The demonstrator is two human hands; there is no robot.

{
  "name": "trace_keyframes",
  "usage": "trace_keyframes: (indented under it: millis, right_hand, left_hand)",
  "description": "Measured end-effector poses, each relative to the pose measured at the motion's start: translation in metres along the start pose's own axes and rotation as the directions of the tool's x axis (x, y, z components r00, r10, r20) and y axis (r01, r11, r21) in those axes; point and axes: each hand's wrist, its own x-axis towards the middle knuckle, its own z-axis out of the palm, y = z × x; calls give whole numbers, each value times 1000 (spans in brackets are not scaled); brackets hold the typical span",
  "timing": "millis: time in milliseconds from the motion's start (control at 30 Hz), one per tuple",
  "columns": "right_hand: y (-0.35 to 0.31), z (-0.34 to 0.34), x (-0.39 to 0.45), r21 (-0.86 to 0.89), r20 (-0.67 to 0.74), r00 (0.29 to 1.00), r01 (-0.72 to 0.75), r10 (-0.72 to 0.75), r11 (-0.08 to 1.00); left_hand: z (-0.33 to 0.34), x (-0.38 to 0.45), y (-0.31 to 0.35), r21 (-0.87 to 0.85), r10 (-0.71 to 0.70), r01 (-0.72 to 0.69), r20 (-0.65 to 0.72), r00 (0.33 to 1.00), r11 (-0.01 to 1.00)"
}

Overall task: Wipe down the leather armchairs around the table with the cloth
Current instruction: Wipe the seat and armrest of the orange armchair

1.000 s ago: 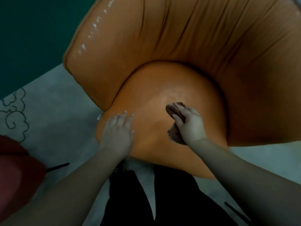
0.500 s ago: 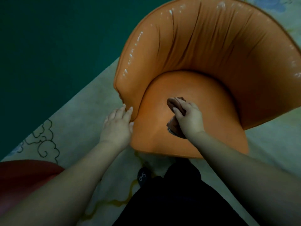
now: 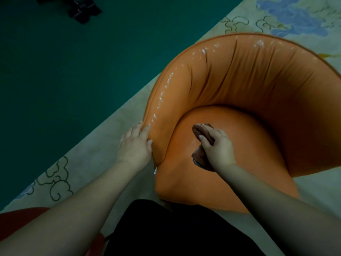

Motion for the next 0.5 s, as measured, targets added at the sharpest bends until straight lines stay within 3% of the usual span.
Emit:
trace_keyframes:
  millis: [167, 333, 500]
  right_hand:
    - [-19, 16, 17, 45, 7, 1000, -4, 3, 999]
    - [-39, 49, 41, 80, -70, 994, -77, 83, 994]
    - [-61, 87, 46, 115, -213, 956, -178, 199, 977]
  left_hand:
    - [-9, 34, -20, -70, -17, 18, 24, 1000, 997]
    - [-17, 97, -42, -75, 147, -139, 109, 983, 987]
    - [-24, 165, -54, -12, 306, -312, 228, 924, 950]
